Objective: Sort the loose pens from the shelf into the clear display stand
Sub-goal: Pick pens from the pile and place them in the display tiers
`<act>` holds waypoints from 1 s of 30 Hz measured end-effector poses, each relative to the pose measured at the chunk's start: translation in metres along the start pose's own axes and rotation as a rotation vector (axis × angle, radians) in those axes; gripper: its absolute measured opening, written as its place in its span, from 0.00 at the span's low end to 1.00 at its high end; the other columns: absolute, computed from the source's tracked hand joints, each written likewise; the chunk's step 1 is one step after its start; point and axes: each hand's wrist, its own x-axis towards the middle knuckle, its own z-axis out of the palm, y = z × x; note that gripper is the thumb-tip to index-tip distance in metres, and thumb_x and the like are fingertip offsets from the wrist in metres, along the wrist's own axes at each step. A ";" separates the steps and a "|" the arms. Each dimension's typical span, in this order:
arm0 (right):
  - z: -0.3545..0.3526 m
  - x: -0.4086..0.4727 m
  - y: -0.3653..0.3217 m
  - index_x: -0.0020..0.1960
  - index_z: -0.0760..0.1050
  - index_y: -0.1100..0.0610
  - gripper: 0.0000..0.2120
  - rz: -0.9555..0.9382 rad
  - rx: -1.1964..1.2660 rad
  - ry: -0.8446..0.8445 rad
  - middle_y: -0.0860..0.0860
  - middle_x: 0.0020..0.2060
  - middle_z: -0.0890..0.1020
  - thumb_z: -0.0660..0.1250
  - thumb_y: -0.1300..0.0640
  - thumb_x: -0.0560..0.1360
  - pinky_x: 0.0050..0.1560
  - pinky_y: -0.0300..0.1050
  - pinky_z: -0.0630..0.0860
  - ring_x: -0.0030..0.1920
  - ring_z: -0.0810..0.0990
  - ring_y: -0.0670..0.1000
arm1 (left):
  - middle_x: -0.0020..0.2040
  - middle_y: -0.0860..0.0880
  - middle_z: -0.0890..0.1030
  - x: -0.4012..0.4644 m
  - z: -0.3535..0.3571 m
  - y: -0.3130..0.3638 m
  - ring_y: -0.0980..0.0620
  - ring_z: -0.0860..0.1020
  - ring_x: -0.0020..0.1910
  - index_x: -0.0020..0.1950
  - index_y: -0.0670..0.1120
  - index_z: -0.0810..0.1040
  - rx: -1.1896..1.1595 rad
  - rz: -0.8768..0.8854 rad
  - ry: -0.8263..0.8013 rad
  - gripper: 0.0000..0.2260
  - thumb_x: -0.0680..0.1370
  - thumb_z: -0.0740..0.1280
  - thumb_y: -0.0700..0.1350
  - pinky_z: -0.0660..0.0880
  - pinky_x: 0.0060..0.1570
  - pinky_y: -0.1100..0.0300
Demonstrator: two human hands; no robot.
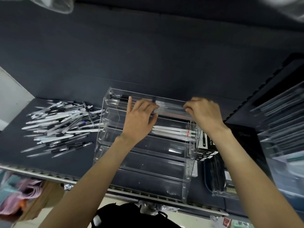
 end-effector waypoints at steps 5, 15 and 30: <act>-0.003 0.003 0.001 0.49 0.78 0.54 0.05 0.000 0.002 0.011 0.50 0.45 0.79 0.64 0.56 0.78 0.41 0.45 0.70 0.46 0.78 0.55 | 0.51 0.51 0.81 0.003 0.001 0.000 0.49 0.77 0.57 0.54 0.48 0.81 0.034 0.020 -0.007 0.08 0.76 0.67 0.45 0.54 0.71 0.37; -0.001 0.003 0.004 0.53 0.78 0.54 0.08 0.001 -0.067 0.059 0.51 0.49 0.80 0.62 0.58 0.79 0.40 0.43 0.67 0.49 0.78 0.57 | 0.51 0.49 0.78 0.009 0.001 0.003 0.45 0.75 0.58 0.50 0.48 0.82 0.016 -0.024 -0.023 0.06 0.74 0.71 0.43 0.55 0.70 0.36; 0.002 -0.070 -0.104 0.55 0.80 0.56 0.10 -0.151 0.494 0.460 0.50 0.46 0.84 0.63 0.57 0.77 0.40 0.40 0.77 0.40 0.81 0.47 | 0.38 0.50 0.79 -0.115 -0.094 -0.043 0.55 0.75 0.36 0.48 0.46 0.77 -0.269 -0.272 0.523 0.07 0.79 0.59 0.43 0.71 0.37 0.62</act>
